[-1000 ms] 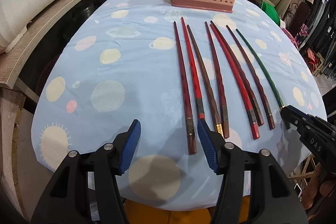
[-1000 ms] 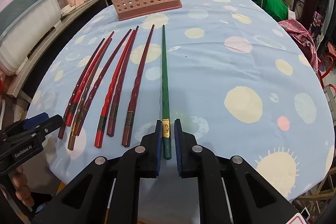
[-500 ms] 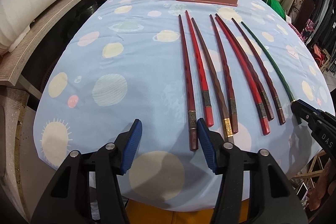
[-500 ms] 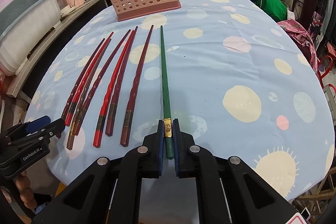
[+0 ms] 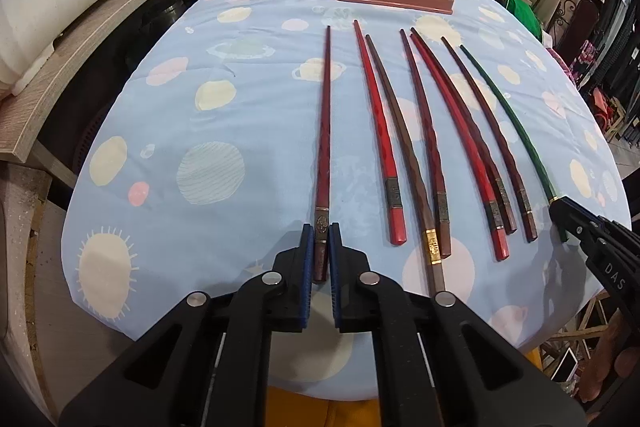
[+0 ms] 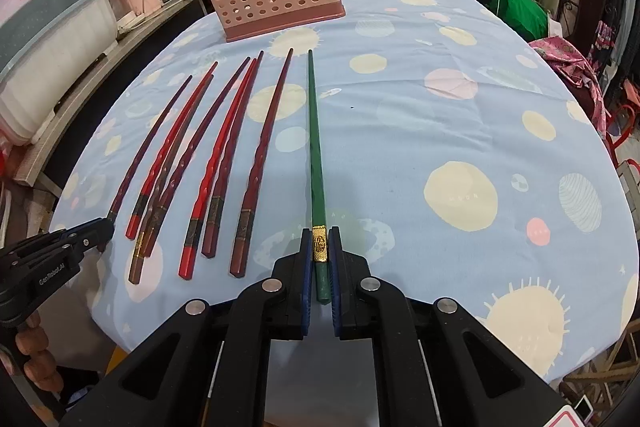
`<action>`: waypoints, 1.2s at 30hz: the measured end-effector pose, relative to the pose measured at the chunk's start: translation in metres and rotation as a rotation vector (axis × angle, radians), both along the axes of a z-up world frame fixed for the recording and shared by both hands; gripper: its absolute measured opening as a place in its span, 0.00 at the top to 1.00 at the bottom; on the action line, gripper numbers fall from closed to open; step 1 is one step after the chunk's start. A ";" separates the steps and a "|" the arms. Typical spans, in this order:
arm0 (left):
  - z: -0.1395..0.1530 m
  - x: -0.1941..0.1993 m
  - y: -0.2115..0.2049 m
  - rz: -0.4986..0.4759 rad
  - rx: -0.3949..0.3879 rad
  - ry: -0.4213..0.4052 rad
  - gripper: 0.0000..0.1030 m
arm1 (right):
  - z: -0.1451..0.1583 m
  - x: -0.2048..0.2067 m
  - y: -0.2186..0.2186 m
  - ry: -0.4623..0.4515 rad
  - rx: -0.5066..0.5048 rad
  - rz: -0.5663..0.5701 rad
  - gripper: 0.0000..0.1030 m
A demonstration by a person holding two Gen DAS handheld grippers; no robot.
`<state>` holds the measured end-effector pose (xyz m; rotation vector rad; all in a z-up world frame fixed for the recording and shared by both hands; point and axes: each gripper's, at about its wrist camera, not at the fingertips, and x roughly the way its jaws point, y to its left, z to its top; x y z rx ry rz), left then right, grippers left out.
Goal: Organize utensils
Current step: 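Grasp a dark-red chopstick with the left tool while the right tool lifts the green chopstick, then insert both held chopsticks into the pink holder and open both tools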
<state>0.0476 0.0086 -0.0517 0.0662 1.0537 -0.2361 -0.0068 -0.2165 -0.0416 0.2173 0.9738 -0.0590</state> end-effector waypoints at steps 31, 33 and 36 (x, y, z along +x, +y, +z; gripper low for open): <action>0.137 0.051 0.016 0.057 -0.122 -0.219 0.93 | 0.139 0.031 -0.054 -0.331 0.047 -0.073 0.93; 0.147 0.060 0.014 0.060 -0.123 -0.238 0.93 | 0.147 0.039 -0.058 -0.349 0.047 -0.075 0.93; 0.160 0.076 0.012 0.067 -0.124 -0.263 0.93 | 0.159 0.052 -0.064 -0.373 0.054 -0.074 0.93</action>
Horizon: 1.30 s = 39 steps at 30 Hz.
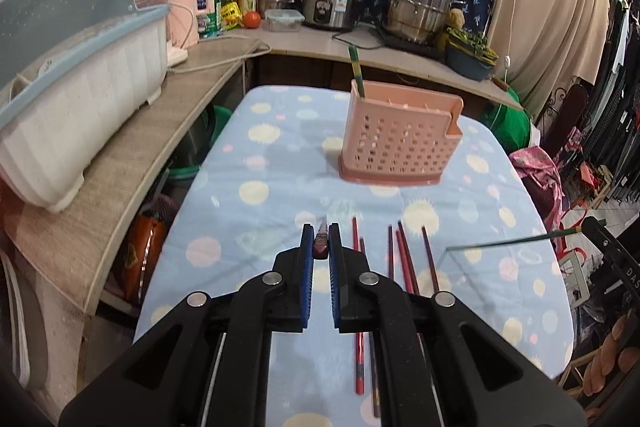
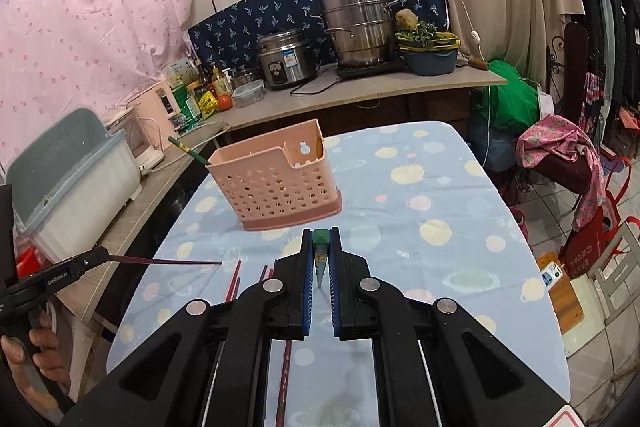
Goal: Organize utensils
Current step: 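Insert both held chopsticks into the pink holder and open both tools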
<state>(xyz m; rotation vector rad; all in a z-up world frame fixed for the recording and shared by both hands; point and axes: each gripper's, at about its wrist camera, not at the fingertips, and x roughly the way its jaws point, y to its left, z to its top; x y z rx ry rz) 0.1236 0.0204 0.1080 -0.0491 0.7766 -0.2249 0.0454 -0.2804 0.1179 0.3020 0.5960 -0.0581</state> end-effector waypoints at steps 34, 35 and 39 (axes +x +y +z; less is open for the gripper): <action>0.158 0.134 -0.064 -0.004 -0.137 -0.414 0.93 | 0.105 0.165 -0.012 -0.286 0.081 0.017 0.93; 0.151 0.138 -0.065 -0.002 -0.129 -0.407 0.93 | 0.100 0.170 -0.011 -0.272 0.077 0.019 0.93; 0.125 0.152 -0.074 0.001 -0.090 -0.373 0.93 | 0.079 0.184 -0.005 -0.223 0.059 0.028 0.93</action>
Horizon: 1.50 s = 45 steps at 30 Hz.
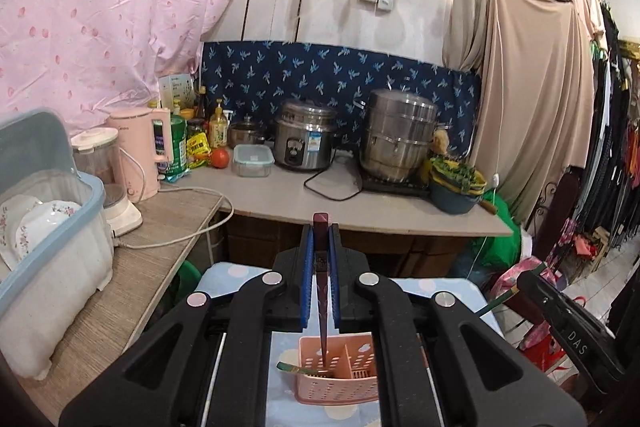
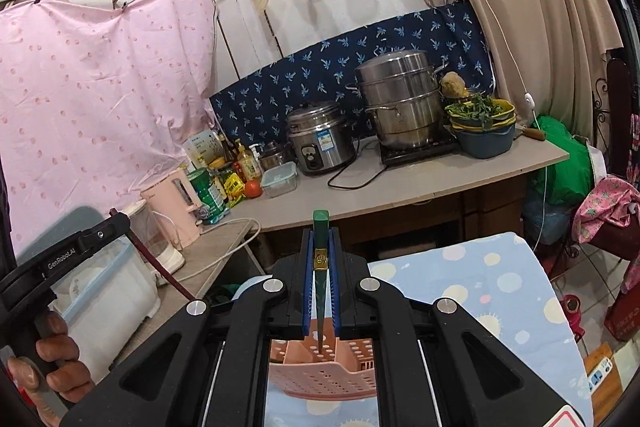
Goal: Organize utensils
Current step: 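Insert both held chopsticks into the pink holder and open both tools, then grasp a dark-brown chopstick with the right tool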
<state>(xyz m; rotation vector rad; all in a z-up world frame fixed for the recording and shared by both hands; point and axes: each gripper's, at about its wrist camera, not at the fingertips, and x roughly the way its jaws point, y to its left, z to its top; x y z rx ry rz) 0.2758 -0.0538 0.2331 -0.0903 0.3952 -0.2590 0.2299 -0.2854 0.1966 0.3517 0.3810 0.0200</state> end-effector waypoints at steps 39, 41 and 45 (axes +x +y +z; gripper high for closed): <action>-0.067 -0.088 0.027 0.047 0.125 0.165 0.61 | -0.046 -0.115 0.033 0.128 -0.104 0.082 0.71; -0.079 -0.097 0.031 0.045 0.127 0.198 0.61 | -0.057 -0.126 0.037 0.154 -0.117 0.085 0.71; -0.103 -0.117 0.038 0.040 0.152 0.240 0.61 | -0.082 -0.148 0.042 0.221 -0.093 0.114 0.71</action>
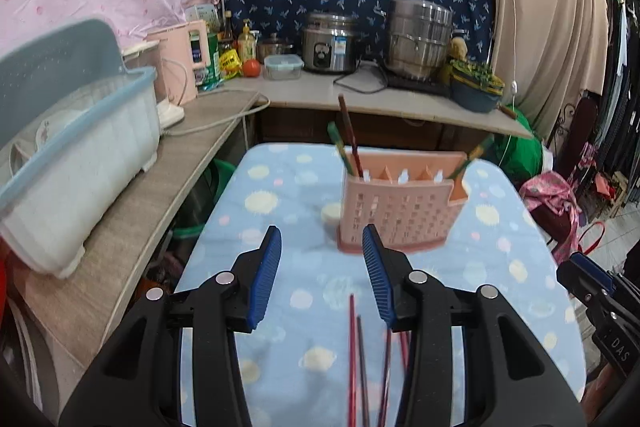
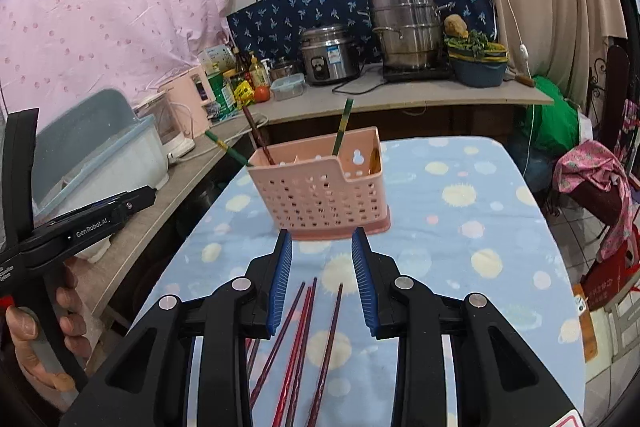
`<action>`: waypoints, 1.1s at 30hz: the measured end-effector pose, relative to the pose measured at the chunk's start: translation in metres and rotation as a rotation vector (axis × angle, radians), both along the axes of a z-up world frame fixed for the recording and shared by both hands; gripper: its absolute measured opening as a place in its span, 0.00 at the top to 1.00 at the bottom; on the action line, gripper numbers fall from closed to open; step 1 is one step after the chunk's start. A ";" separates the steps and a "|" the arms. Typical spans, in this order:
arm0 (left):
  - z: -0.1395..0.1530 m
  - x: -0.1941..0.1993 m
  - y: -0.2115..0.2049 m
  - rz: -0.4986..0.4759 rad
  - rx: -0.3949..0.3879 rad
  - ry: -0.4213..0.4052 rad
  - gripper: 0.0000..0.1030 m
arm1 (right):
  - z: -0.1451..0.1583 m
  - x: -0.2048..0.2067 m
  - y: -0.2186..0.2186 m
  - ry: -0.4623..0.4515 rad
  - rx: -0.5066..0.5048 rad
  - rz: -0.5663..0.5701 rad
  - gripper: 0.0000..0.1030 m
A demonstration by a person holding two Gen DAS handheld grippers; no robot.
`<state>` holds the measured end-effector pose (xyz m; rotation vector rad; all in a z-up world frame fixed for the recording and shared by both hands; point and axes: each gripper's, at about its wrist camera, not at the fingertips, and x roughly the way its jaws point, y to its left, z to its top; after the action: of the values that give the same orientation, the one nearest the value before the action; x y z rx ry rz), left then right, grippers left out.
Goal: Organize utensils
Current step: 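Grasp a dark-brown chopstick with the right tool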
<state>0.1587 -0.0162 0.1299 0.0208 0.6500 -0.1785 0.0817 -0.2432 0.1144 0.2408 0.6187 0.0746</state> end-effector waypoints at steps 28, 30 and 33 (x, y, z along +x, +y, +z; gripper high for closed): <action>-0.148 -0.076 0.021 0.006 0.072 0.300 0.61 | -0.145 -0.069 0.049 0.312 -0.025 0.015 0.80; -0.152 -0.078 0.021 0.008 0.070 0.310 0.61 | -0.148 -0.070 0.050 0.317 -0.025 0.017 0.83; -0.158 -0.080 0.022 0.011 0.059 0.325 0.61 | -0.150 -0.070 0.053 0.321 -0.031 0.023 0.85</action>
<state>0.0790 0.0059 -0.0277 0.0454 0.9789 -0.1538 0.0122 -0.1900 -0.0357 0.2175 0.9412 0.0484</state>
